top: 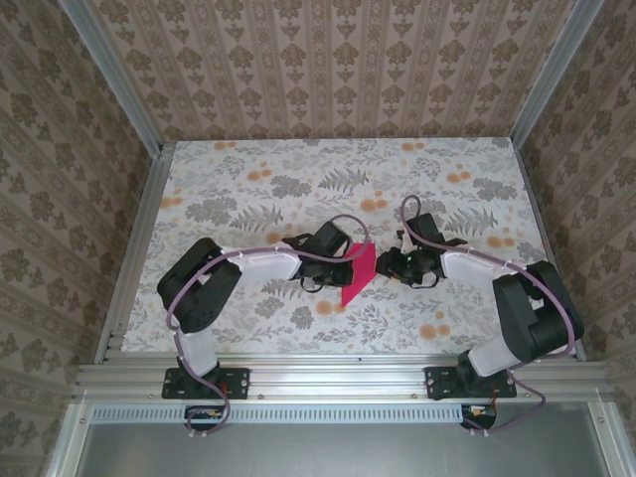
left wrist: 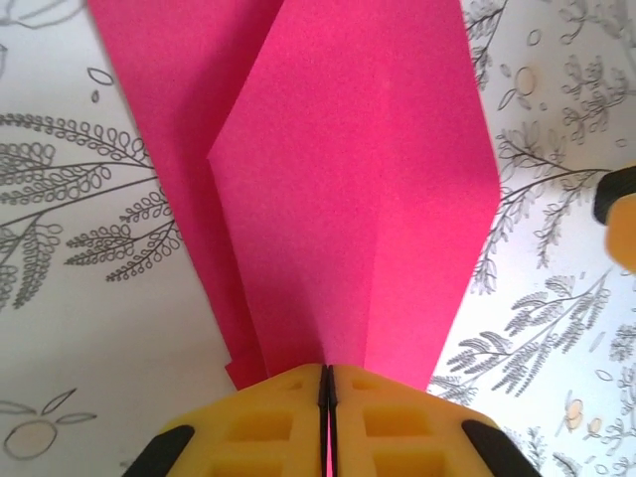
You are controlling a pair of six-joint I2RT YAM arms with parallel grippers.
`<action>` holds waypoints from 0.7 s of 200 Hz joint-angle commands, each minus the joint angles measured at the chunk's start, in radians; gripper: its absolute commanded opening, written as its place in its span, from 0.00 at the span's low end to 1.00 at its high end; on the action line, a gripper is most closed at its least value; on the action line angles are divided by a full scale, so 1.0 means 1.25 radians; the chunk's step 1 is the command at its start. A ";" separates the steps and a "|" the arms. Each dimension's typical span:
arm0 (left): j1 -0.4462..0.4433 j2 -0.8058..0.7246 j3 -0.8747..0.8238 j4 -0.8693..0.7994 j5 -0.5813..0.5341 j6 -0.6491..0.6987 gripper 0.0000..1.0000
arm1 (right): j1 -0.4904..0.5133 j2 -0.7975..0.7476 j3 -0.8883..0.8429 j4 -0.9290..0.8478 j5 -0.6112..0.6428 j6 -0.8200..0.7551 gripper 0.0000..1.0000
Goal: Fold a paper plane with a square sheet of paper (pick it up from the middle)
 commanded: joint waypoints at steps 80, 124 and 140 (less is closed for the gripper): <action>0.042 -0.008 0.071 -0.067 -0.002 0.032 0.14 | -0.003 -0.029 -0.026 0.019 0.006 0.025 0.45; 0.046 0.021 0.093 -0.078 0.003 0.038 0.13 | -0.003 -0.022 -0.027 0.049 -0.027 0.042 0.45; 0.046 0.034 0.096 -0.079 0.006 0.039 0.13 | -0.003 -0.013 -0.027 0.061 -0.039 0.049 0.45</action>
